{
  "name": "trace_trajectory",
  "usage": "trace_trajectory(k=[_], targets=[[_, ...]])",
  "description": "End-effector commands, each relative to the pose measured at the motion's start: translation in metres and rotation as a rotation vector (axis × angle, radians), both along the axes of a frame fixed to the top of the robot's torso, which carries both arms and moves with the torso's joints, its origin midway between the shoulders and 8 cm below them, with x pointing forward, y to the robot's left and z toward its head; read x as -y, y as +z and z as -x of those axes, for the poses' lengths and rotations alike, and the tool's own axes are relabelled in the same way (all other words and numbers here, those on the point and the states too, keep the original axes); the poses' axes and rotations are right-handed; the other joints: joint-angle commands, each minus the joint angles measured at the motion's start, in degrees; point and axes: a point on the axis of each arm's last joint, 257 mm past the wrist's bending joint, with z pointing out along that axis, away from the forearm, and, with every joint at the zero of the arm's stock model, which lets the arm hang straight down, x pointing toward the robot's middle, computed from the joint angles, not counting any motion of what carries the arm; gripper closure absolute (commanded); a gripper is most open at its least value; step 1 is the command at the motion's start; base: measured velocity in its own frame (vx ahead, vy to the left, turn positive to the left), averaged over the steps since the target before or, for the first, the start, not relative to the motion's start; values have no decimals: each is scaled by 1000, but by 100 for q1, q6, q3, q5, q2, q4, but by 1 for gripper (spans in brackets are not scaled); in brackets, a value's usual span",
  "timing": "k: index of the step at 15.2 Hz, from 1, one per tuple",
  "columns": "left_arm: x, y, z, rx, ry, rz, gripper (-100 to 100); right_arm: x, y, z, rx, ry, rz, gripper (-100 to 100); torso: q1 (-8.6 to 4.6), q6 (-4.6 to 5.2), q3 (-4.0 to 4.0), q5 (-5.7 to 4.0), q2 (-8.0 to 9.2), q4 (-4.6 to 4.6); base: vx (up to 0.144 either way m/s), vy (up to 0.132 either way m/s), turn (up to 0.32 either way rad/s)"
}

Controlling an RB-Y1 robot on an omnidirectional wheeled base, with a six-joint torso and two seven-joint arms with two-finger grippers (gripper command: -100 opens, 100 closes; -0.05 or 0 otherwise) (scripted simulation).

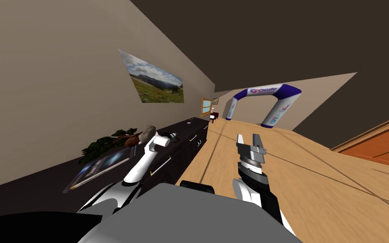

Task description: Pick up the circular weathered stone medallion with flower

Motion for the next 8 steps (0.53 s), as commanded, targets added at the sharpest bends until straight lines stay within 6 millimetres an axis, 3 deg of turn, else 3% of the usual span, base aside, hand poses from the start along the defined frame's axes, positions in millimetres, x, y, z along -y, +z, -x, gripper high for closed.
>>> trace_trajectory(k=[1,8], targets=[[-2,-7,3,-49,-2,-4,-100,0,0,0,0,0,0,0,0,0,0,0,0,0,-35,40,-121],[-4,-24,15,-172,-1,-8,-100,0,0,0,0,0,0,0,1,0,-1,0,-1,0,-30,37,-108]])
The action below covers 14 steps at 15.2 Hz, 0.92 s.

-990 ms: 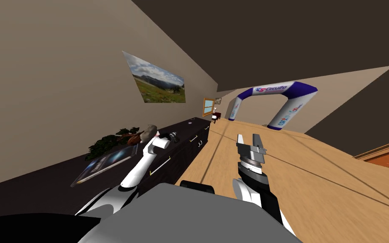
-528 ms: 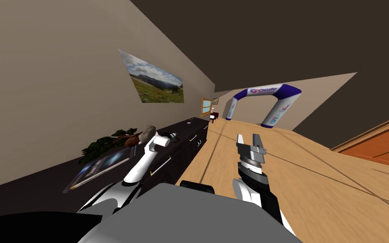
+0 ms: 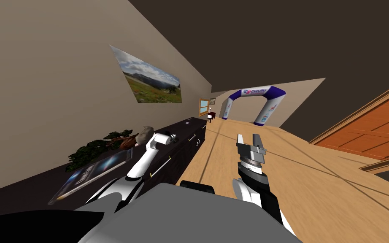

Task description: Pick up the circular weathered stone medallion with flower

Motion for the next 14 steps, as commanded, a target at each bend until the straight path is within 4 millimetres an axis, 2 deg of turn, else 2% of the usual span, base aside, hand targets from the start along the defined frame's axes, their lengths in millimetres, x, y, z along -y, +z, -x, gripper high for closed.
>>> trace_trajectory(k=[1,6,7,11,13,14], targets=[[-1,-6,4,-46,-2,-1,-100,0,0,0,0,0,0,0,0,0,0,0,0,0,-20,28,-83],[0,-15,12,-117,-8,2,-100,0,0,0,0,0,0,0,-1,1,-3,0,-5,-1,-15,30,-97],[0,-12,10,-99,-6,1,-100,0,0,0,0,0,0,0,-1,0,-3,0,-5,-1,-8,17,-25],[-11,-27,4,-102,15,-2,-100,0,0,0,0,0,0,0,-10,0,-6,-2,-10,-3,-2,5,-78],[-10,-27,5,-104,14,-1,-100,0,0,0,0,0,0,0,-11,0,-7,-2,-11,-3,-1,3,-38],[-11,-27,4,-102,14,-2,100,0,0,0,0,0,0,0,-11,-1,-6,-2,-11,-3,0,0,0]])
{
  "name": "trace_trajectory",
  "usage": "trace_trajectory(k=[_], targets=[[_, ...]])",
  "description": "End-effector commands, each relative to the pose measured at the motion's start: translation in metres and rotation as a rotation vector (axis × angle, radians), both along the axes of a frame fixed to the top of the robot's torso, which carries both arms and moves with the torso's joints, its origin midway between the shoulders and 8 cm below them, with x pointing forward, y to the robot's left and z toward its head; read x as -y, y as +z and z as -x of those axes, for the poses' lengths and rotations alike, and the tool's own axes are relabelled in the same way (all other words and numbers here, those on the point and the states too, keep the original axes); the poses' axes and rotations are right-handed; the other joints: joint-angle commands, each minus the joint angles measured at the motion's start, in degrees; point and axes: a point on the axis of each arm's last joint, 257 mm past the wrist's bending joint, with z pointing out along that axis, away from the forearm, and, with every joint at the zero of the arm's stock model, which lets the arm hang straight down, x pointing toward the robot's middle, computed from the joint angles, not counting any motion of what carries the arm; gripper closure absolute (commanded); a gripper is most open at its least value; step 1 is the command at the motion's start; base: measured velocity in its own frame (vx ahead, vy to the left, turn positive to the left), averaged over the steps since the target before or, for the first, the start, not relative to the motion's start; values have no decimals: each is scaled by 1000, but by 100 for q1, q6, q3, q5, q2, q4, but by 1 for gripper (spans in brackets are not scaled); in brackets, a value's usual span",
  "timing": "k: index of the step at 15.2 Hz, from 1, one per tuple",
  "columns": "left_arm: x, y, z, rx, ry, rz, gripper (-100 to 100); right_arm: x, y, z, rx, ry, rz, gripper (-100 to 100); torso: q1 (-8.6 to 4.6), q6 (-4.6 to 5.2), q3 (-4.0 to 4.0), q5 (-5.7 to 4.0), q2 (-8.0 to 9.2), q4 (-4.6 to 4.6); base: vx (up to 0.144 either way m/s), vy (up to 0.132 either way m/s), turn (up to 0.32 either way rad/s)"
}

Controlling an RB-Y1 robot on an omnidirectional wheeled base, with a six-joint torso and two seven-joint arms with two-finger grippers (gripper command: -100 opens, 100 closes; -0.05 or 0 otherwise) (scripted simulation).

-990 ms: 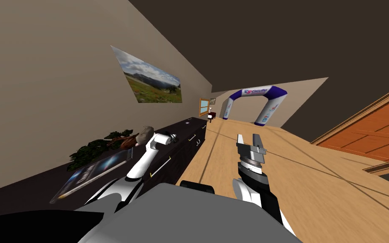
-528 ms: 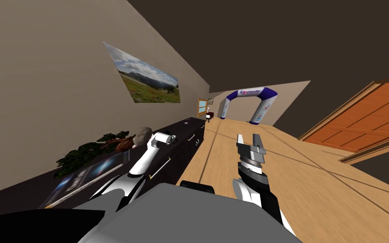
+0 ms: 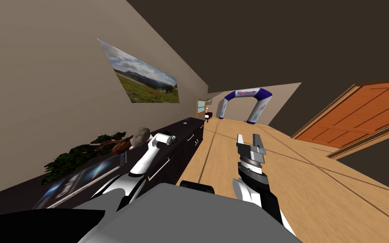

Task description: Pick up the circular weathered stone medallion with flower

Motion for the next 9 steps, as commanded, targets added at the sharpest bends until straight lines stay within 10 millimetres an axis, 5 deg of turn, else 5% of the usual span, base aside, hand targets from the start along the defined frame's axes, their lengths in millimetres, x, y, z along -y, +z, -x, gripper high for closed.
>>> trace_trajectory(k=[1,9], targets=[[0,0,0,0,0,0,100,0,0,0,0,0,0,0,0,0,0,0,0,0,-4,2,14],[7,11,4,1,-16,3,100,0,0,0,0,0,0,0,-5,-8,5,-4,7,4,2,-3,46]])
